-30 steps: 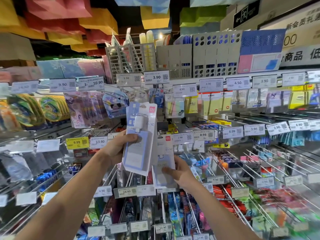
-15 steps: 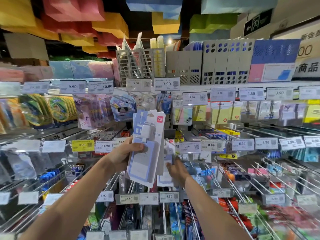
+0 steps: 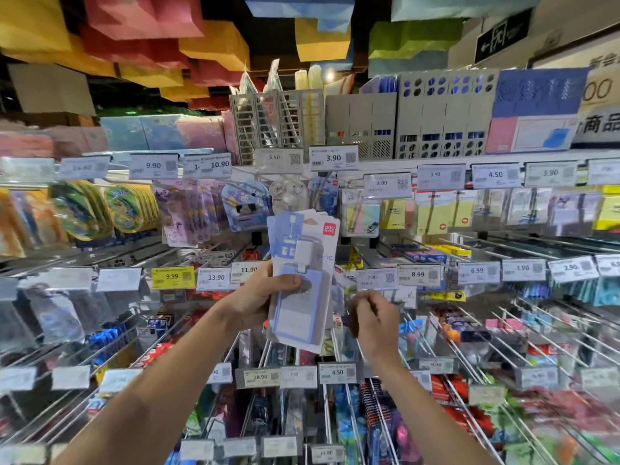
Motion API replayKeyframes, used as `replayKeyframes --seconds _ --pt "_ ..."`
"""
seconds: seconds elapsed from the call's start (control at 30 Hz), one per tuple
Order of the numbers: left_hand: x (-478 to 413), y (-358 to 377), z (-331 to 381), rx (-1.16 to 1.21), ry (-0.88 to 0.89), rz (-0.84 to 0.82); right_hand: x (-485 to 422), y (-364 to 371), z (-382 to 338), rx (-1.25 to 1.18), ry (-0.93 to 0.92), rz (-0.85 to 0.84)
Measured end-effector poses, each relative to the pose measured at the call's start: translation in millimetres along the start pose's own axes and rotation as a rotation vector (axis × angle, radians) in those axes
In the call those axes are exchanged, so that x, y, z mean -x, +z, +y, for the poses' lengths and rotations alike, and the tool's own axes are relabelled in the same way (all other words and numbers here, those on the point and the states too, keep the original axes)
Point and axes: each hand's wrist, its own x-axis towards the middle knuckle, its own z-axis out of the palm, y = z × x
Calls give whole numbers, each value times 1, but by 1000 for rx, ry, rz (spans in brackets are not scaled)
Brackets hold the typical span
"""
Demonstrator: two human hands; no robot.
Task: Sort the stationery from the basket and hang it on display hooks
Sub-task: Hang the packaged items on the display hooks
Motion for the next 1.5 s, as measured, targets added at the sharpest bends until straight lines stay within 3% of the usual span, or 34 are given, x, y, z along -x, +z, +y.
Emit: replayKeyframes --seconds 0.07,0.2,0.3,0.43,0.57,0.87,1.0,1.17,1.5 --pt "0 1 -2 4 16 28 7 1 -27 -127 -75 12" --pt "0 7 -2 11 31 42 13 10 -52 -28 -85 -350" --pt "1 9 0 1 37 36 13 16 -53 66 -107 -284" --pt "1 11 0 -1 48 44 11 15 -52 -25 -113 -261" --pt "5 14 3 -18 26 106 10 9 -49 -194 17 -297" --pt "1 9 5 -3 -53 172 10 -18 -29 -542 336 -207" --pt "2 1 13 -2 -151 179 26 -48 4 -345 403 -160" --pt "0 -6 13 45 -214 235 42 -59 34 -79 421 -237" --pt "1 -2 18 63 -212 270 12 -4 42 -3 419 -253"
